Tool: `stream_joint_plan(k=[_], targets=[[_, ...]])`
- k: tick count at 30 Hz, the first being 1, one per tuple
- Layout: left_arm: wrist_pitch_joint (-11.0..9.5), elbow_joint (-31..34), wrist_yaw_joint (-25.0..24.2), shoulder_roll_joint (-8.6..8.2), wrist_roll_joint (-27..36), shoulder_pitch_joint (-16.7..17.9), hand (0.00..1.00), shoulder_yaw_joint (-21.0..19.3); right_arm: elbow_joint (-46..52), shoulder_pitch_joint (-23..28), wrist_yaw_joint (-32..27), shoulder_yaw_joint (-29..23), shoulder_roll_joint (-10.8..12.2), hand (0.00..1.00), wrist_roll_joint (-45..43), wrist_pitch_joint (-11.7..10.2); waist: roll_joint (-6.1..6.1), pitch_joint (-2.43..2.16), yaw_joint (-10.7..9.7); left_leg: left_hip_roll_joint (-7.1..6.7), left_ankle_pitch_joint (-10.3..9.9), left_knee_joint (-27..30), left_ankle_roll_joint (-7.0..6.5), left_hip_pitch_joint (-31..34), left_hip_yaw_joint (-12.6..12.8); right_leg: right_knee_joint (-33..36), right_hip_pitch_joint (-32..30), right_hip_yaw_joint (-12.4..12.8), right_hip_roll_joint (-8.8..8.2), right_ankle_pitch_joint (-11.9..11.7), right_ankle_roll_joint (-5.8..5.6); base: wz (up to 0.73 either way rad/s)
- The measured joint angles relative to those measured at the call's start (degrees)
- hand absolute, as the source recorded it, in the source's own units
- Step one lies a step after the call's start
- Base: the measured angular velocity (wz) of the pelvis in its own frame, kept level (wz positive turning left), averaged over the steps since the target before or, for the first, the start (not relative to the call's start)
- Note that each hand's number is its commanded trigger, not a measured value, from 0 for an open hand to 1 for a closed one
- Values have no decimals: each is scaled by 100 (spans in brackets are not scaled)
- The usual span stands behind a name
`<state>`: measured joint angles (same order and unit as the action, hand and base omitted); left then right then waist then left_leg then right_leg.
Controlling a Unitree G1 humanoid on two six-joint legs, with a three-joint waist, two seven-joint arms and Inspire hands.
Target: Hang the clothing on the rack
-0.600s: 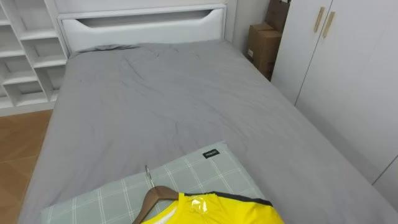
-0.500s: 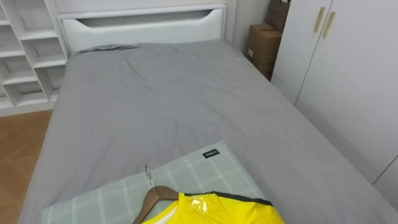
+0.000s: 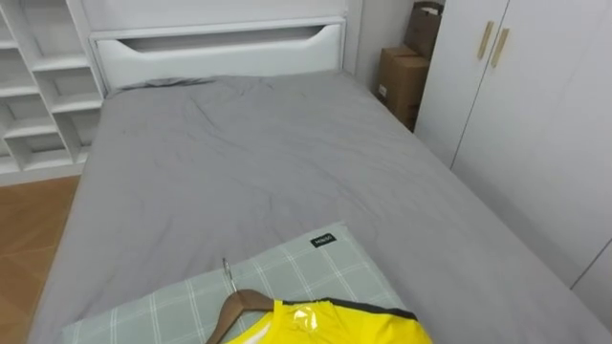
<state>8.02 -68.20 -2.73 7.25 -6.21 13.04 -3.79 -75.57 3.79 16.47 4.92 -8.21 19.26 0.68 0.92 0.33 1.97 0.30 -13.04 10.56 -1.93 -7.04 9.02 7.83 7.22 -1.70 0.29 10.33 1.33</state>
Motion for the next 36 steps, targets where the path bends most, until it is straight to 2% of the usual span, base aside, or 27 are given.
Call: stream_joint_plan(k=[11, 22, 25, 29, 35, 36], targets=[[-56, -44, 106, 9, -4, 20, 0, -76, -5, 0, 28, -3, 5, 0, -13, 0, 74, 1, 4, -3, 0, 8, 0, 3, -25, -8, 12, -5, 0, 1, -1, 0], [-100, -107, 220, 4, 223, 59, 0, -543, -5, -12, 48, -123, 10, 0, -194, 6, 77, 0, 16, -8, -1, 28, 0, 31, -47, -8, 20, -46, -6, 1, -1, 1], [-112, -109, 304, 3, 250, 87, 0, -663, -11, -12, 44, -123, 14, 0, -195, 9, 71, 3, 16, -21, -2, 20, -2, -4, -126, -16, 89, -112, -13, 4, -4, 12], [-121, -125, 697, 0, 329, 103, 0, -743, -116, -17, 19, -115, -10, 0, -146, 34, 44, 0, 159, -19, -8, 7, 8, -103, -142, -15, 194, -117, -8, 25, 1, 2], [-164, 94, 1427, 65, 97, 51, 0, -1128, -104, -15, -34, -116, -35, 0, -147, 68, -26, -17, 149, -62, -7, 28, 10, -44, -292, -13, 196, -226, -9, 50, 18, 11], [-223, 181, 1626, 99, 89, 42, 0, -1129, -106, -28, -45, -107, -53, 0, -148, 68, -28, -4, 158, -72, -4, 28, 13, -39, -302, -6, 193, -244, -9, 50, 18, 10]])
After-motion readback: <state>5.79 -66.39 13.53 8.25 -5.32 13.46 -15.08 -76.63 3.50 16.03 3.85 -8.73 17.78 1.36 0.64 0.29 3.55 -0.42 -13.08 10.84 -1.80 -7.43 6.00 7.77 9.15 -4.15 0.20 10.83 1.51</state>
